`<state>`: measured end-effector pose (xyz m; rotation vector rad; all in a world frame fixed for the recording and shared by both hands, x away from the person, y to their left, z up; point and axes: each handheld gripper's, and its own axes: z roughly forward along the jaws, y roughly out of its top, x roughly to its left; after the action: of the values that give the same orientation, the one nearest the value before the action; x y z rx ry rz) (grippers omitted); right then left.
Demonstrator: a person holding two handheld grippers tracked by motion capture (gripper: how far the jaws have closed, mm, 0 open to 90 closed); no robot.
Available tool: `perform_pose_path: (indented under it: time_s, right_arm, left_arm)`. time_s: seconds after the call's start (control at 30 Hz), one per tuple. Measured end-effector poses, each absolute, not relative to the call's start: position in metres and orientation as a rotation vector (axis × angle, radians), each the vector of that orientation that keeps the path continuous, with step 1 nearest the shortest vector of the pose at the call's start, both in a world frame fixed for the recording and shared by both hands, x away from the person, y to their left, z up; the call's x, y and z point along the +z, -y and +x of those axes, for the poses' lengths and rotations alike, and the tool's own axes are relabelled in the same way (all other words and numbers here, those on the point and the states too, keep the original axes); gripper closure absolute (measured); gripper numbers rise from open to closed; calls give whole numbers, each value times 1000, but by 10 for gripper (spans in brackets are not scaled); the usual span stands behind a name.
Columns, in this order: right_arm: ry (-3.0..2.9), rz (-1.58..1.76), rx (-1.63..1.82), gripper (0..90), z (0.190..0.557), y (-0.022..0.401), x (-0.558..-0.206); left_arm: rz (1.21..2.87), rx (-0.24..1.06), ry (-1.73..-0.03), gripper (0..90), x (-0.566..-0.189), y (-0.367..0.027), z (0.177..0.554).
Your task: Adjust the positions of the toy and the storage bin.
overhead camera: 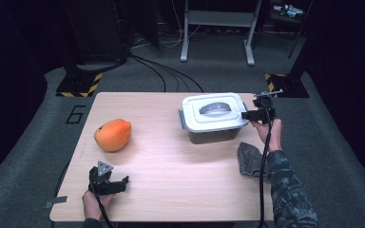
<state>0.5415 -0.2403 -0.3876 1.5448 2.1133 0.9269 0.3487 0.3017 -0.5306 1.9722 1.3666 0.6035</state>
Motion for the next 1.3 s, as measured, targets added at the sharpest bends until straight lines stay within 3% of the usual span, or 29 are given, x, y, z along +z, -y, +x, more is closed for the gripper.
perform_pose_path:
  time_s: [0.6,0.8,1.3]
  right_arm:
    - [-2176,1512,954,603,532,214,-387]
    - [-2102,1498,1015,604,532,223,-380]
    - [-2063,1621,964,698,555,243,-401]
  left_arm:
    - [1971,603,-1367,109,-531,-302,349]
    - [1972,603,-1367,109,-531,-302,349]
    - [1972,604,-1366,109,-531,-302,349]
